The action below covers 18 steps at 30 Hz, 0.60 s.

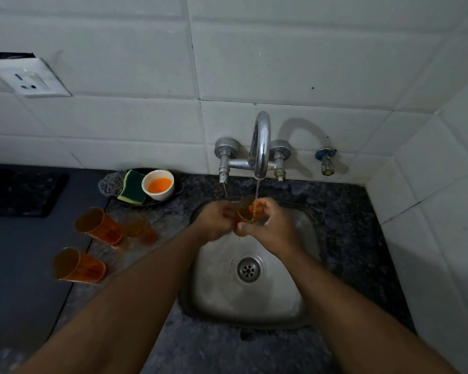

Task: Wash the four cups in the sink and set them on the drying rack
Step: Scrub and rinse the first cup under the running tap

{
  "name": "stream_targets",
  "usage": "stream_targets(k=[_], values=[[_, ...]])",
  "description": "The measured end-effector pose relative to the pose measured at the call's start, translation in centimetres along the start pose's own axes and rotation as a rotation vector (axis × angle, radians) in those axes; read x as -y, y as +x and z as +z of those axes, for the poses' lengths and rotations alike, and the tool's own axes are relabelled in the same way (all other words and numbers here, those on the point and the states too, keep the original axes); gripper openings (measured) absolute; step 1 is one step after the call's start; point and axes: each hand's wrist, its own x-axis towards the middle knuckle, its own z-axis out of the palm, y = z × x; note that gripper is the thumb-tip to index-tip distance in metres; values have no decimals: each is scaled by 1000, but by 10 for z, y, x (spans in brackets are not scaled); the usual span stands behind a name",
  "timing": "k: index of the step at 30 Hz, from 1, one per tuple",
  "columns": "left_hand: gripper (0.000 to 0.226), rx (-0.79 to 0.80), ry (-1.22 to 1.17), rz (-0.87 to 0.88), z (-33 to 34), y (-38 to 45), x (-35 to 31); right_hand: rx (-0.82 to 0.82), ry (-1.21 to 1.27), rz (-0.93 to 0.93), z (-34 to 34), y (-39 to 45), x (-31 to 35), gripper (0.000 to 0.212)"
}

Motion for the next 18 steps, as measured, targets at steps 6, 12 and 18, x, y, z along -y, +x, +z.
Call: stream_targets(k=[6,12,18], values=[[59,-142,134,217,9,-21,5,0,-83,-184,2,-6,-5,79],[60,-71,245,156,-10,-26,4,43,-558,-666,-9,-4,-25,28],[65,-159,132,205,-2,-30,-2,-69,-578,-749,-9,2,-19,14]])
